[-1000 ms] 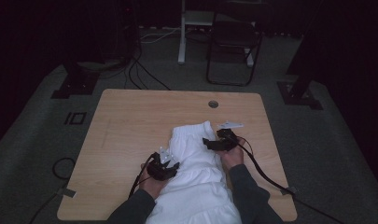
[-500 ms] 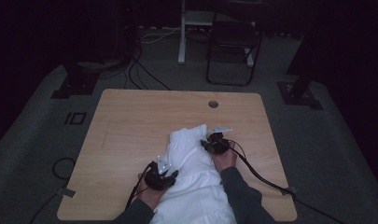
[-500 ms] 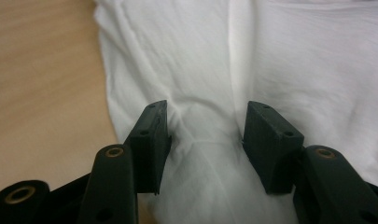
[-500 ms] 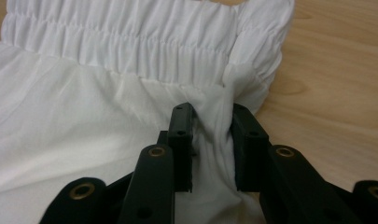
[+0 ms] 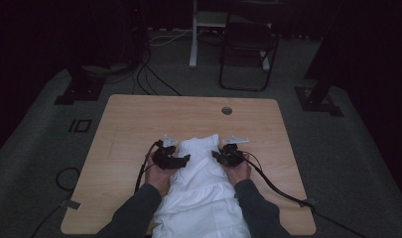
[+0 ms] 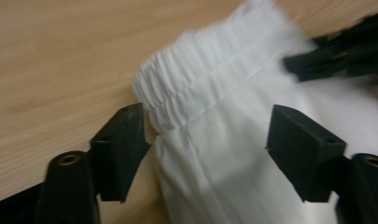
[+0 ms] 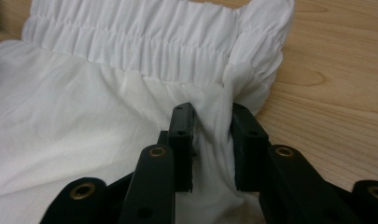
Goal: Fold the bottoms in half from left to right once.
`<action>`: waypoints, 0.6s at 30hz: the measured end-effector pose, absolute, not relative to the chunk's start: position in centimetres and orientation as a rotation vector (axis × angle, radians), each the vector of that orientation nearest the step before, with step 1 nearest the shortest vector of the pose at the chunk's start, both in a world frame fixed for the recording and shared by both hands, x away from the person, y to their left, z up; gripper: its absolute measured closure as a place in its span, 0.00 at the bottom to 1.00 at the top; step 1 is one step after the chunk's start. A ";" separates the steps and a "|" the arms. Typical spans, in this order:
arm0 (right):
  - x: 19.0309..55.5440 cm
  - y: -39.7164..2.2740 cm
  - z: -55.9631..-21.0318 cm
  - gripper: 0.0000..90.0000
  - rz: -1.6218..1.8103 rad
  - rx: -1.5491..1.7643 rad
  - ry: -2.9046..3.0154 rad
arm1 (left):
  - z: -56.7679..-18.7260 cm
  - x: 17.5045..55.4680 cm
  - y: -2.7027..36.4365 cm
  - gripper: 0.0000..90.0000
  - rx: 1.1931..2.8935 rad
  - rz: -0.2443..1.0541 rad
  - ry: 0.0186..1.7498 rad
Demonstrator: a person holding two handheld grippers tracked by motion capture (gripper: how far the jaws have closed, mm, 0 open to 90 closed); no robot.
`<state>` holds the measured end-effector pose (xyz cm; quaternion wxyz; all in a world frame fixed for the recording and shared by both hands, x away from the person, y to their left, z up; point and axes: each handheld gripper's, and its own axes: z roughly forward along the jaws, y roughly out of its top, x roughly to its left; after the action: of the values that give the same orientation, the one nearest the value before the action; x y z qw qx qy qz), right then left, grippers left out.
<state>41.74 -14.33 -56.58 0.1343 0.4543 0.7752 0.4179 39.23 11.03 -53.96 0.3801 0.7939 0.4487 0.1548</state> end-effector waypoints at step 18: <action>41.5 -14.3 -56.7 0.81 1.217 1.309 2.232 | -56.3 40.4 10.1 0.25 2.057 0.548 1.181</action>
<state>41.54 -14.30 -56.72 0.1406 0.4533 0.7727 0.4215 40.36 10.10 -56.28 0.3463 0.7927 0.4552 0.2111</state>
